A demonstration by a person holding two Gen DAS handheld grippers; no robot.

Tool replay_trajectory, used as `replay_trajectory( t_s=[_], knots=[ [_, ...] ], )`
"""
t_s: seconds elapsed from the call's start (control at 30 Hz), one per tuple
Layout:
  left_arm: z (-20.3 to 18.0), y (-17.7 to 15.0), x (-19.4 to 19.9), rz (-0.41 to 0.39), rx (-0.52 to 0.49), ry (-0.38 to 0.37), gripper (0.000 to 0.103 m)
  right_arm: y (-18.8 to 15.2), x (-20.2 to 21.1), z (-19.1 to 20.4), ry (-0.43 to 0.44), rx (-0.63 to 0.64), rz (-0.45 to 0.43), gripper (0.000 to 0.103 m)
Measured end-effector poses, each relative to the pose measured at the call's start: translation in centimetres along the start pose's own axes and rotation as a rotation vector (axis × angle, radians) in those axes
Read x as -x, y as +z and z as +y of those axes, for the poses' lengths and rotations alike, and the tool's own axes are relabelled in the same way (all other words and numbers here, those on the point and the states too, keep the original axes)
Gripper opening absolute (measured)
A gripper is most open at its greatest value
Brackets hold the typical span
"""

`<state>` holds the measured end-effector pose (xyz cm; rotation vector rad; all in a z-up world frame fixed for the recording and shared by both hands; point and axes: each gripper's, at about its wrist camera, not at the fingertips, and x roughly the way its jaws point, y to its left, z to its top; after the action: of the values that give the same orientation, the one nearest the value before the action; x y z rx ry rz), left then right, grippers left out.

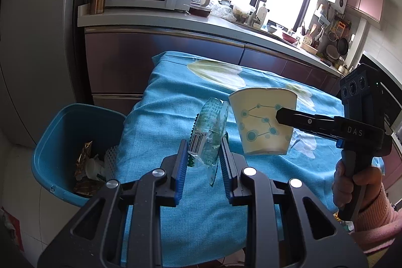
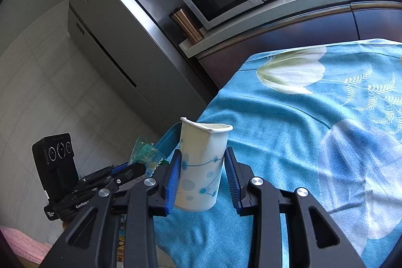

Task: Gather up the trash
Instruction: 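Carry the paper cup and plastic bottle over the teal bin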

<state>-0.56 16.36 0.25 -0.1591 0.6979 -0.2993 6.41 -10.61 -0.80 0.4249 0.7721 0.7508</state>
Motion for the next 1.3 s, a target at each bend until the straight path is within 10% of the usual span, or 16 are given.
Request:
replay_trajectory(
  t_s=[1.3],
  knots=[
    [3.9,0.0,2.7,-0.051,0.068,0.072,0.025,0.9,-3.2,2.6,0.062,0.062,0.045,0.033]
  ],
)
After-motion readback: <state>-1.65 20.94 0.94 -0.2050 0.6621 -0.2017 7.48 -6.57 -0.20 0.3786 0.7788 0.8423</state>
